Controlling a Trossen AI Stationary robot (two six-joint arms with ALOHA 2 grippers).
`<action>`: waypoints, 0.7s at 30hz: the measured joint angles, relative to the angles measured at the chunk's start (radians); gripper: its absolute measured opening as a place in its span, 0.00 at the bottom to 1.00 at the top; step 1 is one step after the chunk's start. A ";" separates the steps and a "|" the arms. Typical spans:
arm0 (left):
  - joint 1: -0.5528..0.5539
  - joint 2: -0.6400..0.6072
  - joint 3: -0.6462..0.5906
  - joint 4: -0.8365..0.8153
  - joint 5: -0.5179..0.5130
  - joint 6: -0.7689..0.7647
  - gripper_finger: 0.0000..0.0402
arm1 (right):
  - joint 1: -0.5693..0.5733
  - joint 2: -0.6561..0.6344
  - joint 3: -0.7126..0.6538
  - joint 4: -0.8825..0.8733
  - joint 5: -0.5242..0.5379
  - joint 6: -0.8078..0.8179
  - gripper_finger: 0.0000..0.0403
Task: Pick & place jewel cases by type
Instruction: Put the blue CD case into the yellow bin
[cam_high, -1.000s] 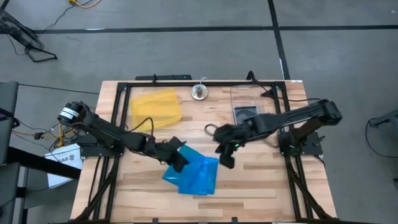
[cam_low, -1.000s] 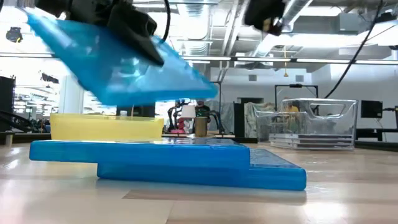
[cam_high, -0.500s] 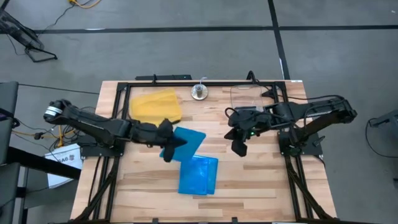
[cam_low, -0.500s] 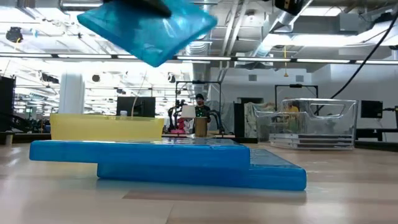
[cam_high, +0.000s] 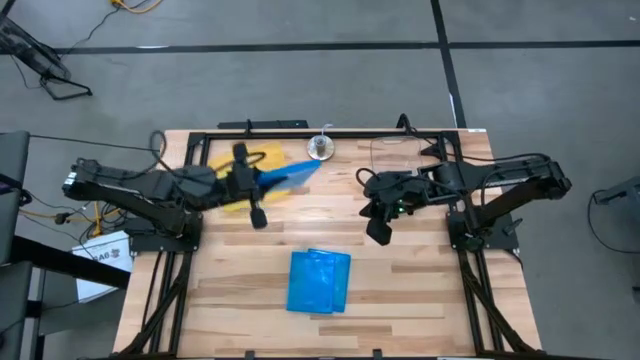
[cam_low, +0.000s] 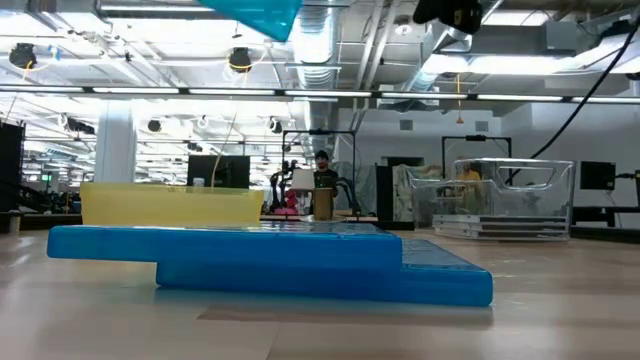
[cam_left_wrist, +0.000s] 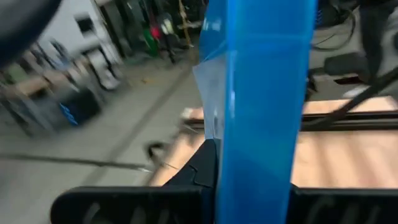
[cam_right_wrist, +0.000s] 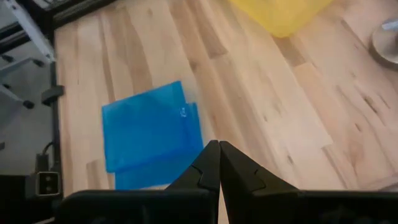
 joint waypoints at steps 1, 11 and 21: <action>0.003 -0.004 0.029 -0.020 -0.015 0.053 0.00 | -0.007 0.000 0.000 0.003 0.000 0.000 0.00; 0.051 -0.003 0.258 -0.049 -0.058 0.363 0.00 | -0.076 -0.001 0.000 0.004 0.019 0.002 0.00; 0.153 -0.003 0.226 -0.251 -0.003 0.120 0.00 | -0.086 -0.001 0.000 0.003 0.015 0.003 0.00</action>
